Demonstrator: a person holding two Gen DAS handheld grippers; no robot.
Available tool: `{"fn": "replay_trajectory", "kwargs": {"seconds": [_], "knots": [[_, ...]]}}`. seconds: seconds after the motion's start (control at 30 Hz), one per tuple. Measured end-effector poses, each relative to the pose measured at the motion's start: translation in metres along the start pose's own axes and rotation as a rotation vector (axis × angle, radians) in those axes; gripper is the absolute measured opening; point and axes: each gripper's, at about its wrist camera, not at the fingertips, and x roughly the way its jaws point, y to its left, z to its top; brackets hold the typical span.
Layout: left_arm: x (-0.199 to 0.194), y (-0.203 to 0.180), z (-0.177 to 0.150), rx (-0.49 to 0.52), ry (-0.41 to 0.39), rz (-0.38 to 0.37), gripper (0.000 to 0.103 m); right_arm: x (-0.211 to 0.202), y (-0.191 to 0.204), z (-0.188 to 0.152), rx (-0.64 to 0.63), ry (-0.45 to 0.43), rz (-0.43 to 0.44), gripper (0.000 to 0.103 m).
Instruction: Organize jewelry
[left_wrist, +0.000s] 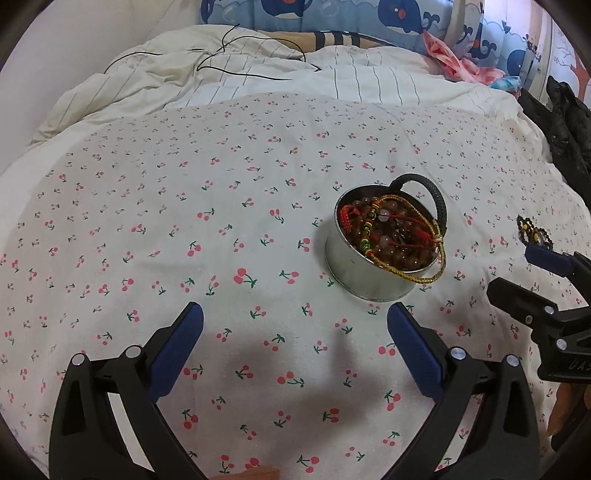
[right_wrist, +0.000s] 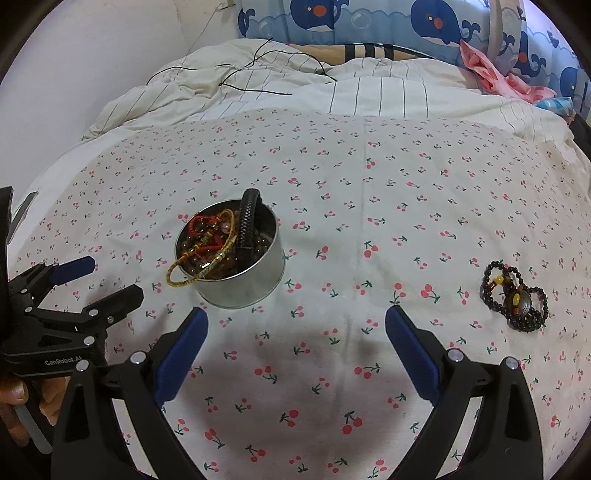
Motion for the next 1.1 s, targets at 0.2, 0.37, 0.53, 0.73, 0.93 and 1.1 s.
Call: {"fn": "replay_trajectory", "kwargs": {"seconds": [0.2, 0.37, 0.53, 0.73, 0.93, 1.1], "knots": [[-0.0003, -0.0019, 0.0017, 0.008, 0.001, 0.003, 0.096, 0.0013, 0.0005, 0.0, -0.001, 0.003, 0.002, 0.093], [-0.0001, -0.0022, 0.002, 0.009, 0.003, 0.001, 0.096, 0.0027, 0.0012, 0.0, -0.001, 0.008, 0.002, 0.093], [-0.0004, -0.0036, 0.0021, 0.013, 0.006, -0.001, 0.096, 0.0034, 0.0016, -0.0005, -0.003, 0.011, 0.002, 0.093], [0.0005, -0.0036, 0.0027, 0.013, 0.009, -0.002, 0.096, 0.004, 0.0026, -0.0021, -0.004, 0.012, 0.002, 0.093], [0.0006, -0.0032, 0.0027, 0.011, 0.01, 0.0, 0.096, 0.0053, 0.0045, -0.0029, -0.006, 0.014, 0.002, 0.093], [0.0008, -0.0031, 0.0026, 0.011, 0.011, 0.0, 0.096, 0.0052, 0.0048, -0.003, -0.008, 0.015, 0.001, 0.093]]}}
